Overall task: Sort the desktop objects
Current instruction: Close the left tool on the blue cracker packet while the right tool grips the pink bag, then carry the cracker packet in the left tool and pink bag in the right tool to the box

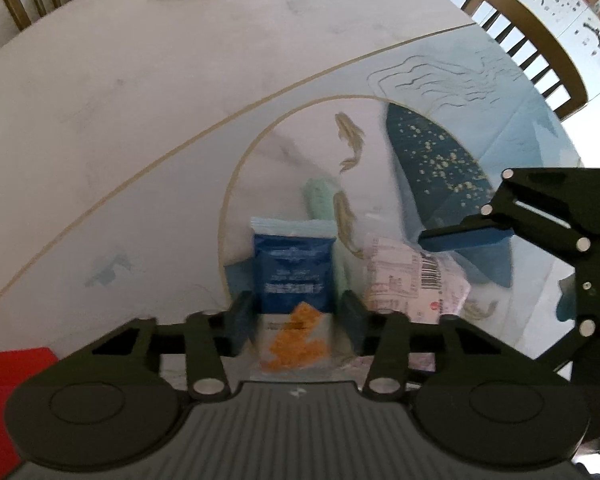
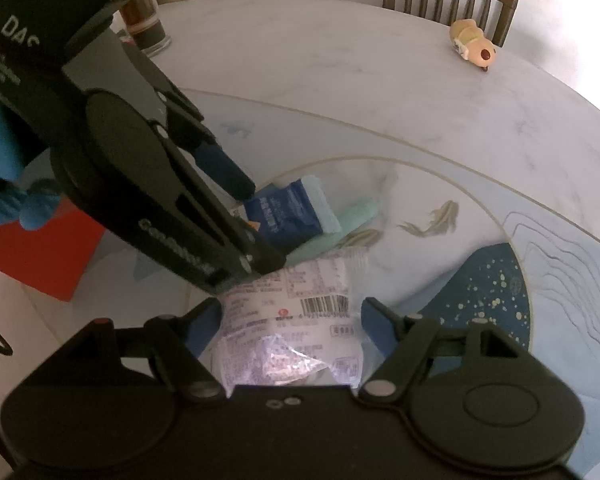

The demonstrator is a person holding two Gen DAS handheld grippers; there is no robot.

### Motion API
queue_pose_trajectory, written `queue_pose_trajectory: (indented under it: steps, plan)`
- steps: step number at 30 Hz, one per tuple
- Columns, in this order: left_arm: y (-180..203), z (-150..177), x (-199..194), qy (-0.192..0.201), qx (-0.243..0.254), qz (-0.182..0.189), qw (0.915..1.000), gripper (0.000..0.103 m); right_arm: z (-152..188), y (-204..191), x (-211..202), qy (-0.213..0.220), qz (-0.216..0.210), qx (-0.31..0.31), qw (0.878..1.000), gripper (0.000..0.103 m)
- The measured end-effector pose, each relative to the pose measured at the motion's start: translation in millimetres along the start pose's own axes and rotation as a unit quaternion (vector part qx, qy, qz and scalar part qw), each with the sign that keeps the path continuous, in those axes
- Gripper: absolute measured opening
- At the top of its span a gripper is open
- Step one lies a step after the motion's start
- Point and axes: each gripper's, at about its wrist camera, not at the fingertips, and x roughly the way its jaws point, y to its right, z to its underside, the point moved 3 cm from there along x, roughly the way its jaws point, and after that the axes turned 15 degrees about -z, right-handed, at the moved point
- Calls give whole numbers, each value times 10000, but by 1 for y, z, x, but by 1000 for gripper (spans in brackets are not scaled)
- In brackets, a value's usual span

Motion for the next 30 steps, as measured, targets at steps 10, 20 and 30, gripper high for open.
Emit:
queue_pose_trajectory:
  steps: [10,20,30]
  plan:
    - [-4,1,-4,114,-22,-209,9997,35,3,-3,-6,50,29,36,10000,70]
    - [-9,5,-21,186,-12,-274,9995,35,7,-12,-22,149,53,-4,9999,62]
    - [-9,14,-46,332,27,-295,9990,35,9,-26,-47,365,59,-28,9993,60]
